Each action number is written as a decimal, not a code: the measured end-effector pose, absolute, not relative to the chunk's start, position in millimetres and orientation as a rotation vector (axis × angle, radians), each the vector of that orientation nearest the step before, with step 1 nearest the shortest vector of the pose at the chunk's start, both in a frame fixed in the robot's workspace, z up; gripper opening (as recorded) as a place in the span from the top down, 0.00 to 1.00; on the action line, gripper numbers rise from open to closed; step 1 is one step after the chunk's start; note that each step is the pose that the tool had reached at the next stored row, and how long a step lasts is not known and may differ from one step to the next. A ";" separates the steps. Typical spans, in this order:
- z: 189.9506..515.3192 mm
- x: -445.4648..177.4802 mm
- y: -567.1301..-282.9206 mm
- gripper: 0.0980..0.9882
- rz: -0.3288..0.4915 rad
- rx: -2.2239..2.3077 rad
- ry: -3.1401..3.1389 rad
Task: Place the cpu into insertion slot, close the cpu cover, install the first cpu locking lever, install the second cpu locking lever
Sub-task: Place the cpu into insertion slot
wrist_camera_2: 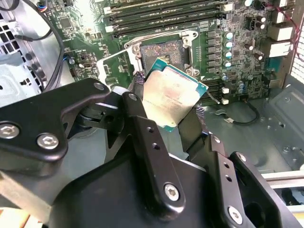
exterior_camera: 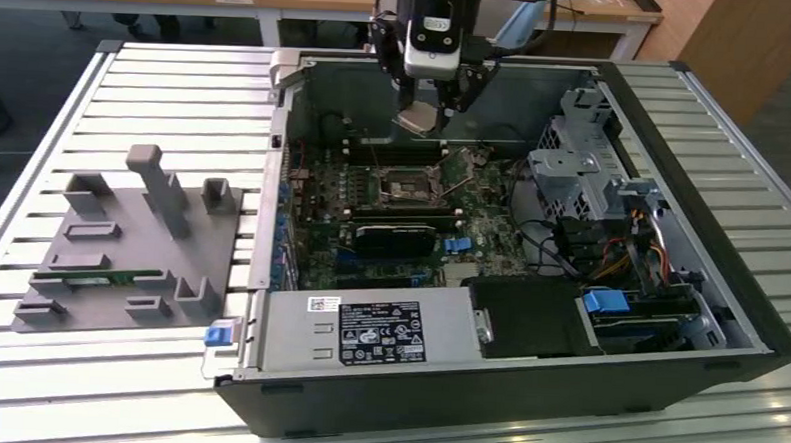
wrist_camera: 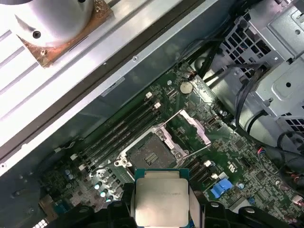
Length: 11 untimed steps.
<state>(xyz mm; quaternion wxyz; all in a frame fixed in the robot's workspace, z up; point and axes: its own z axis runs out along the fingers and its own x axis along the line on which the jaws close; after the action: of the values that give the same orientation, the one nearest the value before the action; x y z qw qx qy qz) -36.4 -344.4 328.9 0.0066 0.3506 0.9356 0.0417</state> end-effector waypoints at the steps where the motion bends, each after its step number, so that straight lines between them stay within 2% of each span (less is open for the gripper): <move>1: 328.5 -36.4 -344.3 0.51 0.131 1.108 2.922; 11: 325.5 -36.5 -344.3 0.51 0.129 1.171 2.896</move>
<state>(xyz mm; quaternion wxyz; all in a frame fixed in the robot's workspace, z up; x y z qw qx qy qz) -36.5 -344.3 325.5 0.0076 0.3747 0.9262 0.0414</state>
